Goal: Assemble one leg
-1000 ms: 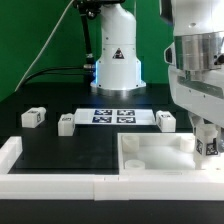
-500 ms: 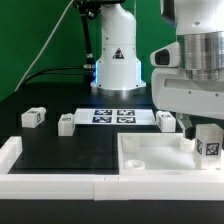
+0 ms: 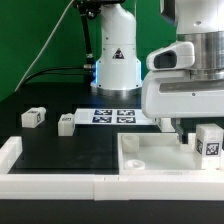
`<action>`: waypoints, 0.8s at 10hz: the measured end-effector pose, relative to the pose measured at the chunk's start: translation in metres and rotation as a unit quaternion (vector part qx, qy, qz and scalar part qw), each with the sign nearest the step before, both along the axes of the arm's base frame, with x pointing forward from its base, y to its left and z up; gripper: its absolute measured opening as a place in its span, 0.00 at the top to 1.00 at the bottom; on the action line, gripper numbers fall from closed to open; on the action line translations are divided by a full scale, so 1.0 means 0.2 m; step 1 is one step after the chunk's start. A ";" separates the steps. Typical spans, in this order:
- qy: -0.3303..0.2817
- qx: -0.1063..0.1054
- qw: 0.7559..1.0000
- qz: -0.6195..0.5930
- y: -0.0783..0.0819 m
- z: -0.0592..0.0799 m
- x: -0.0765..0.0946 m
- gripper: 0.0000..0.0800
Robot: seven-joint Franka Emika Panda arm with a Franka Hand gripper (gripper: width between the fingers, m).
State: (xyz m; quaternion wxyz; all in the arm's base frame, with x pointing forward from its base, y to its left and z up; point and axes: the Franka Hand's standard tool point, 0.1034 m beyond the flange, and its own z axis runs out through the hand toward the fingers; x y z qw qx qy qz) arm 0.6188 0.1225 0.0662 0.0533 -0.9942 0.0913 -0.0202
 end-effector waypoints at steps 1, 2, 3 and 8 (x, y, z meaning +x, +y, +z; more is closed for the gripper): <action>-0.005 -0.006 0.999 0.053 -0.01 0.00 0.00 0.19; -0.010 -0.010 0.996 0.087 -0.01 0.00 0.00 0.19; -0.010 -0.010 0.996 0.087 -0.01 0.00 0.00 0.19; -0.009 -0.010 0.997 0.081 -0.01 0.00 0.00 0.64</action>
Offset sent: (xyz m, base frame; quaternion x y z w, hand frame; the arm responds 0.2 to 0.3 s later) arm 0.0000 0.0000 0.0000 0.0000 0.0000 0.0000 1.0000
